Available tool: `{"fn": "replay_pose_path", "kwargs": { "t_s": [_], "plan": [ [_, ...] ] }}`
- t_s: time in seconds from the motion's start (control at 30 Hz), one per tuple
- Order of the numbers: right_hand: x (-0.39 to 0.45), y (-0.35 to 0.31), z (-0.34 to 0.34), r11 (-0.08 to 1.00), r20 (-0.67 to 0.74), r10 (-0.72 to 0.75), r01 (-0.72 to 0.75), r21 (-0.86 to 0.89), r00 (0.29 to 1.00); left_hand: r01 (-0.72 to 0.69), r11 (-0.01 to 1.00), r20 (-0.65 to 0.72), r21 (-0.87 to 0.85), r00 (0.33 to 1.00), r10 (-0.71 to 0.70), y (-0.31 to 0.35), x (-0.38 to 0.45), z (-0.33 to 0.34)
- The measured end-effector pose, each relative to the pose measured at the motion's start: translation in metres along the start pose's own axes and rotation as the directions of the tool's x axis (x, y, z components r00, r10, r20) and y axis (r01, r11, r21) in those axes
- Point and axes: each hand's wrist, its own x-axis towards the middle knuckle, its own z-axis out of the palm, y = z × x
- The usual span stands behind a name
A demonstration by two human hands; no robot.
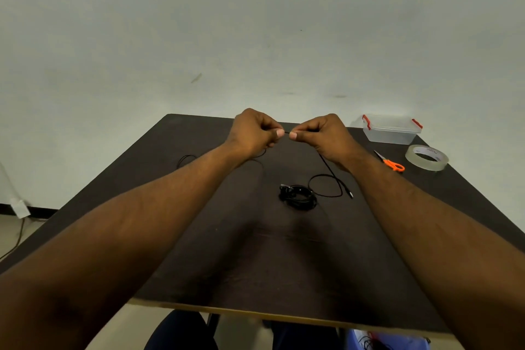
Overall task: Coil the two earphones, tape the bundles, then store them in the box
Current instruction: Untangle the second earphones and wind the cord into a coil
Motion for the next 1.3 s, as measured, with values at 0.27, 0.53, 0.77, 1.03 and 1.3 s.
{"fn": "replay_pose_path", "kwargs": {
  "t_s": [0.27, 0.53, 0.77, 1.03, 1.3],
  "plan": [
    [-0.005, 0.003, -0.045, 0.997, -0.087, 0.070, -0.072, -0.017, 0.994, 0.073, 0.994, -0.209, 0.077, 0.976, -0.055, -0.037, 0.022, -0.074],
    [-0.007, 0.011, -0.040, 0.986, -0.105, 0.158, -0.151, 0.070, 0.982, 0.158, 0.977, -0.237, 0.144, 0.964, -0.120, -0.073, 0.014, -0.081],
    [-0.003, 0.002, -0.016, 0.993, -0.034, 0.111, -0.110, 0.032, 0.993, 0.272, 0.960, 0.003, 0.064, 0.962, -0.273, -0.036, 0.004, -0.037],
    [0.005, -0.003, -0.004, 0.999, -0.051, 0.045, -0.046, -0.013, 0.998, 0.128, 0.980, 0.059, -0.151, 0.991, -0.121, 0.011, 0.001, 0.014],
    [0.006, -0.006, -0.003, 0.998, -0.047, 0.044, -0.045, -0.033, 0.998, 0.064, 0.990, 0.046, -0.126, 0.997, -0.058, 0.010, 0.008, 0.009]
  ]
}}
